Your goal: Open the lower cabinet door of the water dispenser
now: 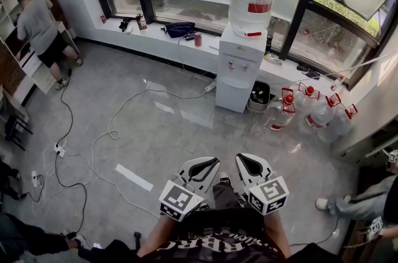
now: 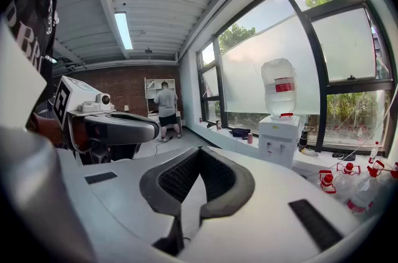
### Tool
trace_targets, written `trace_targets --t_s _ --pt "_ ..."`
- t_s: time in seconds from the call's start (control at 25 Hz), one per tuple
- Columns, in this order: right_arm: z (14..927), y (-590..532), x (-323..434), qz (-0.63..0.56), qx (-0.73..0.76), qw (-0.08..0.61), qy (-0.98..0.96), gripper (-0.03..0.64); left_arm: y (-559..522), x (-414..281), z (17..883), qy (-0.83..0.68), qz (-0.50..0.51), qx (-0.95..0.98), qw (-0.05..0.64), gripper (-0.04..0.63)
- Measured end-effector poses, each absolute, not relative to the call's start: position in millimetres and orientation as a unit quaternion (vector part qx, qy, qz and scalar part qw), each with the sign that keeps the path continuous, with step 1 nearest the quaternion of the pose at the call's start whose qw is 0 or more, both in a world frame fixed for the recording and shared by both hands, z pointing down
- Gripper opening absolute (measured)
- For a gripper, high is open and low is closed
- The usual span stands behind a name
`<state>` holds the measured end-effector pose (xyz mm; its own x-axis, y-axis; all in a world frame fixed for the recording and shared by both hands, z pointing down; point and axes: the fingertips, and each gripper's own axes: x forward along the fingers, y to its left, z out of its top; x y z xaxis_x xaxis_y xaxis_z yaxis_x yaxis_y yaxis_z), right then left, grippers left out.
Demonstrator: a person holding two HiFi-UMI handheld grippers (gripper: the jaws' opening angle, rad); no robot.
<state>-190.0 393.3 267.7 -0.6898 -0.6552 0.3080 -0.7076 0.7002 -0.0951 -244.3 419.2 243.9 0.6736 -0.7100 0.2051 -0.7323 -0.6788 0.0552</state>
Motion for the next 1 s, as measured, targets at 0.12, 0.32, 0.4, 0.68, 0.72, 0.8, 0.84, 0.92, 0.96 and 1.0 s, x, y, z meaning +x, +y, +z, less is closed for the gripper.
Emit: trace_targets --t_s 0.12,0.32,0.4,0.68,0.72,0.8,0.84,0.92,0.96,1.0 --pt "268.2 394.4 -192.0 0.106 0.374 0.126 -0.913 0.009 420.5 -248.1 242.6 -0.397 0.083 0.912 0.067 0.028" --pt "269.8 397.0 -195.1 0.112 0.371 0.114 -0.915 0.009 424.5 -252.9 244.6 -0.400 0.081 0.911 0.068 0.027" --pt "270.5 399.1 -195.6 0.122 0.369 0.096 -0.917 0.009 426.7 -254.9 247.3 -0.401 0.081 0.910 0.070 0.028" --pt "284.9 400.2 -186.7 0.140 0.369 0.092 -0.914 0.010 424.3 -255.6 261.2 -0.399 0.085 0.908 0.091 0.028" --pt "285.8 397.7 -183.6 0.144 0.373 0.092 -0.912 0.009 421.7 -254.0 262.6 -0.398 0.085 0.909 0.093 0.028" --pt "287.0 390.2 -176.0 0.152 0.384 0.092 -0.906 0.009 413.2 -249.5 266.4 -0.395 0.087 0.909 0.098 0.028" --pt "288.8 385.5 -172.1 0.154 0.386 0.092 -0.905 0.009 407.1 -246.4 268.6 -0.393 0.088 0.910 0.100 0.028" --pt "293.5 373.7 -163.9 0.158 0.387 0.090 -0.904 0.009 392.3 -238.5 272.1 -0.388 0.092 0.911 0.102 0.028" --pt "295.0 366.2 -159.2 0.162 0.388 0.088 -0.903 0.010 383.9 -233.4 273.5 -0.386 0.094 0.912 0.102 0.028" --pt "296.3 357.5 -154.1 0.166 0.391 0.085 -0.901 0.009 374.8 -227.9 274.8 -0.383 0.096 0.913 0.103 0.028"
